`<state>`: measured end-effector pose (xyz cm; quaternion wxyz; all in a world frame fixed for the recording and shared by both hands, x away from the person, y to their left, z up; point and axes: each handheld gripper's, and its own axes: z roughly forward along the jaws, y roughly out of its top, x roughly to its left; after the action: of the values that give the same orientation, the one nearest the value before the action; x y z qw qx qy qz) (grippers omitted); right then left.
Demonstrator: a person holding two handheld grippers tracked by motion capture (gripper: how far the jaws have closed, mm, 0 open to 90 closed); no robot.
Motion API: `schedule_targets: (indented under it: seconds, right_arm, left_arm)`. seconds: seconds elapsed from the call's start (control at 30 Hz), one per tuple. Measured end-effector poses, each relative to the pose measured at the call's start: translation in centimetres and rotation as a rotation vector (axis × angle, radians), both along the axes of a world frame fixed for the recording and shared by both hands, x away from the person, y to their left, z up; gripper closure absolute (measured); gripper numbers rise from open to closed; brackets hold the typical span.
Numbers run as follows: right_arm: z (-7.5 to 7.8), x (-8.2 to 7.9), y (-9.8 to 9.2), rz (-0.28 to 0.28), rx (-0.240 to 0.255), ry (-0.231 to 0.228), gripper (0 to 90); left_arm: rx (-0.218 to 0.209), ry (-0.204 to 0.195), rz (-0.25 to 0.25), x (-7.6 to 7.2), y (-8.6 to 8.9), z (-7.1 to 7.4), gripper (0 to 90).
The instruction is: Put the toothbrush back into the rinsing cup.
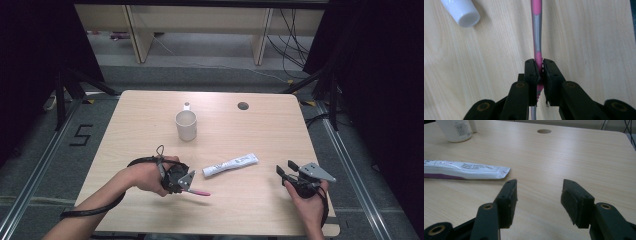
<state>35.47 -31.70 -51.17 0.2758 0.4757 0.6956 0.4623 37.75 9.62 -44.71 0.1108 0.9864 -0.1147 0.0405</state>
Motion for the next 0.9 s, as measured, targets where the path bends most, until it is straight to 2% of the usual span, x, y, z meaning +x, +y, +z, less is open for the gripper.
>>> schedule_targets:
  seconds: [0.03,0.07,0.1,0.17,0.2,0.23,0.27,0.3,0.37,0.4,0.43,0.47,0.5,0.57,0.63,0.67,0.7,0.73,0.77,0.8,0.83,0.87,0.9]
  right_arm:
    - [0.0,0.2,-0.2,0.016,-0.022,-0.023,47.1]
    - [0.0,0.2,-0.3,0.026,-0.015,-0.029,46.9]
    - [-0.1,0.1,0.0,0.038,0.023,-0.038,46.6]
    - [0.5,-0.2,0.4,0.079,0.007,-0.063,46.7]
    - [0.9,-0.2,0.7,0.122,0.0,-0.065,46.8]
    - [1.4,-0.4,1.4,0.167,-0.002,-0.052,47.4]
    - [1.7,-0.5,2.2,0.226,0.005,-0.06,47.5]
    - [2.1,-0.8,3.1,0.267,0.003,-0.037,47.7]
    - [2.7,-1.0,4.9,0.367,-0.066,-0.071,48.9]
    - [3.0,-1.2,5.9,0.411,-0.079,-0.068,49.4]
    - [3.2,-1.3,6.9,0.447,-0.093,-0.07,49.9]
    - [3.3,-1.4,7.9,0.477,-0.091,-0.064,49.9]
    - [3.5,-1.4,8.6,0.519,-0.118,-0.071,49.9]
    - [3.7,-1.5,10.1,0.57,-0.128,-0.067,49.9]
    - [3.9,-1.7,11.4,0.611,-0.107,-0.057,50.0]
    - [4.1,-1.7,12.0,0.644,-0.117,-0.064,50.0]
    - [4.3,-1.8,12.5,0.663,-0.114,-0.079,50.0]
    - [4.5,-2.0,13.0,0.686,-0.104,-0.066,50.0]
    - [4.7,-2.1,13.5,0.704,-0.099,-0.085,50.0]
    - [5.0,-2.2,13.9,0.743,-0.094,-0.081,49.8]
    - [5.1,-2.4,14.4,0.748,-0.07,-0.077,49.8]
    - [5.2,-2.3,14.8,0.762,-0.075,-0.09,49.7]
    - [5.3,-2.3,15.1,0.778,-0.089,-0.085,49.5]
  left_arm:
    - [0.019,-0.013,-0.014,0.1,0.0,0.2,81.4]
    - [0.019,-0.011,-0.01,0.1,0.1,0.3,81.4]
    - [0.019,-0.012,-0.009,0.1,0.1,0.5,81.4]
    - [0.018,-0.011,-0.004,0.0,0.1,0.7,81.4]
    - [-0.003,0.005,0.019,-0.1,0.1,0.7,81.4]
    - [-0.006,0.008,0.021,-0.1,0.1,0.8,81.4]
    - [-0.003,0.005,0.016,-0.1,0.0,0.8,81.4]
    - [0.022,-0.01,-0.011,0.1,-0.2,1.1,81.4]
    - [0.015,-0.005,-0.007,0.0,-0.5,1.2,81.4]
    - [0.023,-0.012,-0.019,0.0,-0.6,1.3,81.4]
    - [0.003,0.0,-0.003,-0.2,-0.8,1.3,81.4]
    - [0.007,-0.002,-0.009,-0.2,-0.9,1.4,81.4]
    - [0.007,-0.003,-0.012,-0.2,-1.1,1.5,81.4]
    - [0.004,-0.013,-0.019,-0.2,-1.3,1.8,81.4]
    - [0.022,-0.024,-0.035,0.0,-1.5,2.2,81.4]
    - [-0.003,-0.017,-0.014,-0.1,-1.5,2.2,81.4]
    - [-0.002,-0.016,-0.012,-0.1,-1.5,2.4,81.4]
    - [-0.008,-0.017,-0.01,-0.1,-1.5,2.5,81.4]
    - [-0.007,-0.018,-0.01,0.0,-1.6,2.6,81.4]
    - [-0.01,-0.019,-0.007,0.0,-1.6,2.6,81.4]
    - [0.011,-0.031,-0.029,0.1,-1.7,2.8,81.4]
    - [-0.008,-0.017,-0.011,0.0,-1.8,2.7,81.4]
    - [-0.007,-0.017,-0.016,0.0,-1.9,2.7,81.4]
